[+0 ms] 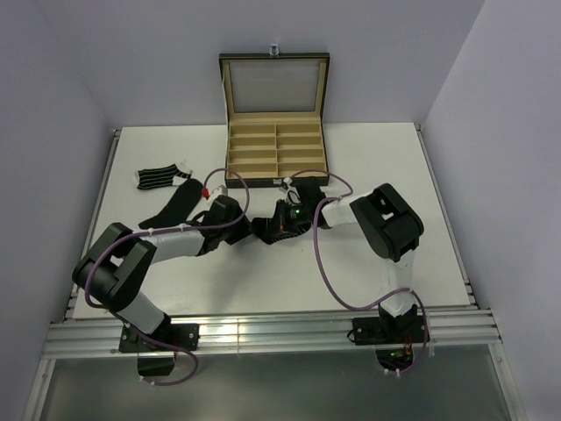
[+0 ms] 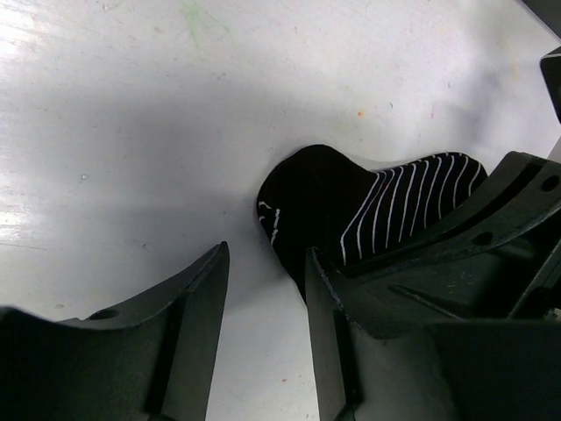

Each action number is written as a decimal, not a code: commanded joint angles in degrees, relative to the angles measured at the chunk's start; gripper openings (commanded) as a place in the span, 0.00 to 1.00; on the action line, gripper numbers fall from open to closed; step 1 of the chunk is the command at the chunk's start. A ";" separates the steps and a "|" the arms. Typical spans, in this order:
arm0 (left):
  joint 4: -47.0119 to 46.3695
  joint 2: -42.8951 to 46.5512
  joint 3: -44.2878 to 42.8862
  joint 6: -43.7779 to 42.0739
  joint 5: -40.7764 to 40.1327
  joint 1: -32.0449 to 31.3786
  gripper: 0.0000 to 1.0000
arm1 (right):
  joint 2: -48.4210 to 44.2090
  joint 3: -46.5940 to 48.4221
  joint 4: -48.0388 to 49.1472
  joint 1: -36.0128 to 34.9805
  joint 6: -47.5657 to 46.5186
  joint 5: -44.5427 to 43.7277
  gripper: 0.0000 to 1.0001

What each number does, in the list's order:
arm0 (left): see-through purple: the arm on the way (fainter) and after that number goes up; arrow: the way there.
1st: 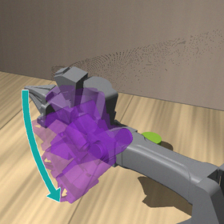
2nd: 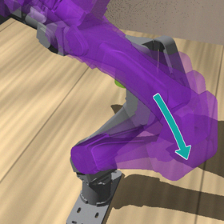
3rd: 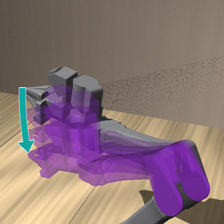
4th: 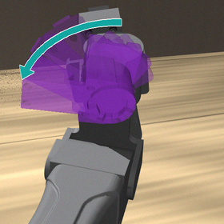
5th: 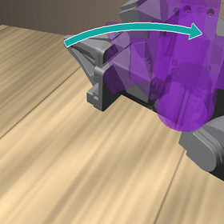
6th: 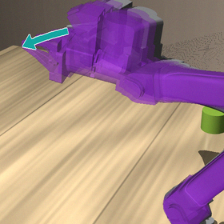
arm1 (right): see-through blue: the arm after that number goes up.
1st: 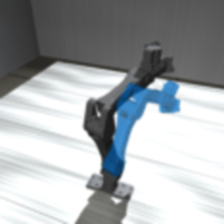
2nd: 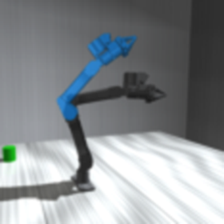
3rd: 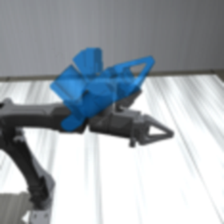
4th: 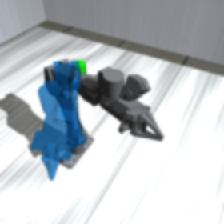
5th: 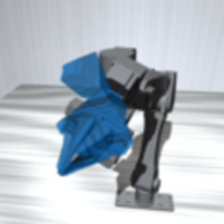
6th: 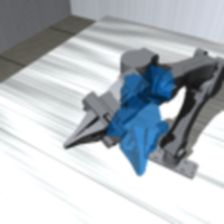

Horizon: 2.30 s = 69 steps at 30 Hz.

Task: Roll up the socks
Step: Roll the sock at the center of the board.

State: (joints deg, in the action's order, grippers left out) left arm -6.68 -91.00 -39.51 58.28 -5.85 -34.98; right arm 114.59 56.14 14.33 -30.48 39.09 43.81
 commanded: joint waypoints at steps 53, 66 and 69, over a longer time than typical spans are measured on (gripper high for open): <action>19.60 -13.06 -14.28 0.25 -5.40 -1.67 0.20 | -19.75 -7.36 0.35 -17.68 -25.91 -48.47 0.43; 19.95 -12.97 -14.46 0.25 -5.49 -1.76 0.20 | -14.57 -4.90 -0.35 -17.68 -27.75 -49.26 0.37; 20.12 -12.89 -14.55 0.17 -5.58 -1.76 0.20 | -13.95 -4.64 -0.35 -17.68 -28.02 -48.91 0.37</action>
State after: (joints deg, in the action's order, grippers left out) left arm 5.91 -101.51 -54.68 59.31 -10.41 -36.25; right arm 99.57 49.50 12.49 -47.86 12.45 -3.92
